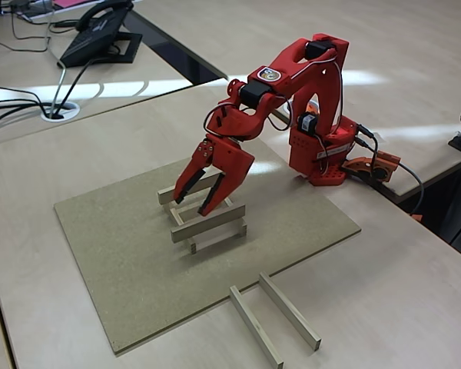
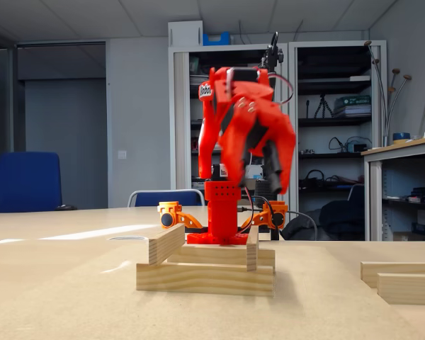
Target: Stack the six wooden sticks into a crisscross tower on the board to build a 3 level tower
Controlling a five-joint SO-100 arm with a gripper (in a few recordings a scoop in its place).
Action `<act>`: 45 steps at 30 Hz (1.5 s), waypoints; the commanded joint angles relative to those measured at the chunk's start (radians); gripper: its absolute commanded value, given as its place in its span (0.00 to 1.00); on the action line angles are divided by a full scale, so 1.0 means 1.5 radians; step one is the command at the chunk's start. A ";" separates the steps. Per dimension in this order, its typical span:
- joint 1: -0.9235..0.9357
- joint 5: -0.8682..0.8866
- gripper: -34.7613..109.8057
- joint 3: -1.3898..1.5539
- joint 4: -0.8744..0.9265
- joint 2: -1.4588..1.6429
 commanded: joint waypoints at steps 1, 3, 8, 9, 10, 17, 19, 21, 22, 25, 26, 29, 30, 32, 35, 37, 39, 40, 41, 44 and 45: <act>-0.063 -0.097 0.36 -0.127 0.133 0.018; -0.110 -0.117 0.36 -0.212 0.225 -0.021; -0.210 -0.133 0.34 -0.400 0.370 -0.175; -0.225 -0.135 0.33 -0.425 0.377 -0.206; -0.238 -0.133 0.33 -0.443 0.381 -0.233; -0.317 -0.132 0.37 -0.512 0.373 -0.364; -0.332 -0.132 0.37 -0.514 0.358 -0.391; -0.348 -0.133 0.38 -0.520 0.350 -0.415; -0.355 -0.135 0.39 -0.524 0.350 -0.423; -0.367 -0.138 0.39 -0.546 0.361 -0.444; -0.369 -0.142 0.39 -0.552 0.362 -0.449; -0.374 -0.154 0.40 -0.571 0.371 -0.469; -0.376 -0.154 0.40 -0.576 0.375 -0.477; -0.376 -0.161 0.40 -0.586 0.375 -0.492; -0.373 -0.166 0.40 -0.593 0.366 -0.511; -0.368 -0.168 0.40 -0.603 0.364 -0.526; -0.362 -0.172 0.40 -0.620 0.365 -0.543; -0.359 -0.176 0.40 -0.629 0.365 -0.552; -0.356 -0.177 0.40 -0.636 0.365 -0.560; -0.350 -0.178 0.39 -0.656 0.364 -0.583; -0.348 -0.177 0.39 -0.660 0.361 -0.589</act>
